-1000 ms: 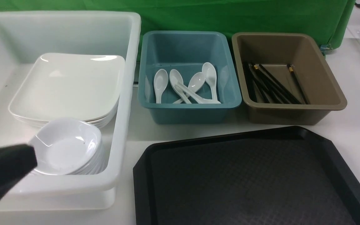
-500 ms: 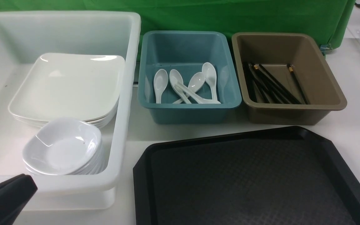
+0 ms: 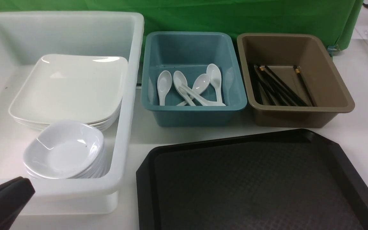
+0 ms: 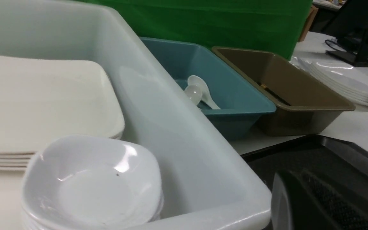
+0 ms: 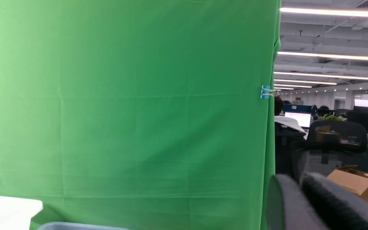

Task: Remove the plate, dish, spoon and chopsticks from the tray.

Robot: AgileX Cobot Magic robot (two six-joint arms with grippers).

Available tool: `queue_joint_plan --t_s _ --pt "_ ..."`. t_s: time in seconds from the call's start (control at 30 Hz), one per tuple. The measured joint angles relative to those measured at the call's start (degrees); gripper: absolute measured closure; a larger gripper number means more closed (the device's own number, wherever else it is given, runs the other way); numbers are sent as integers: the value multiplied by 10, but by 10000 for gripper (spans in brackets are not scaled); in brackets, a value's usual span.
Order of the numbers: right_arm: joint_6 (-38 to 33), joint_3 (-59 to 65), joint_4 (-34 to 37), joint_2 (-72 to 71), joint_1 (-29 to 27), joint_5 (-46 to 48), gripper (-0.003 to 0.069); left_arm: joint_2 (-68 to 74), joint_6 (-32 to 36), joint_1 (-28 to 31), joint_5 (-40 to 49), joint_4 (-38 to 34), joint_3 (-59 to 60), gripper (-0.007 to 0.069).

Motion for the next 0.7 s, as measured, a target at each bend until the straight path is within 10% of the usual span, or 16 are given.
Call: queue_joint_plan --t_s 0.7 --pt "-1 0 0 0 0 0 475 -85 -58 180 -98 152 170 613"
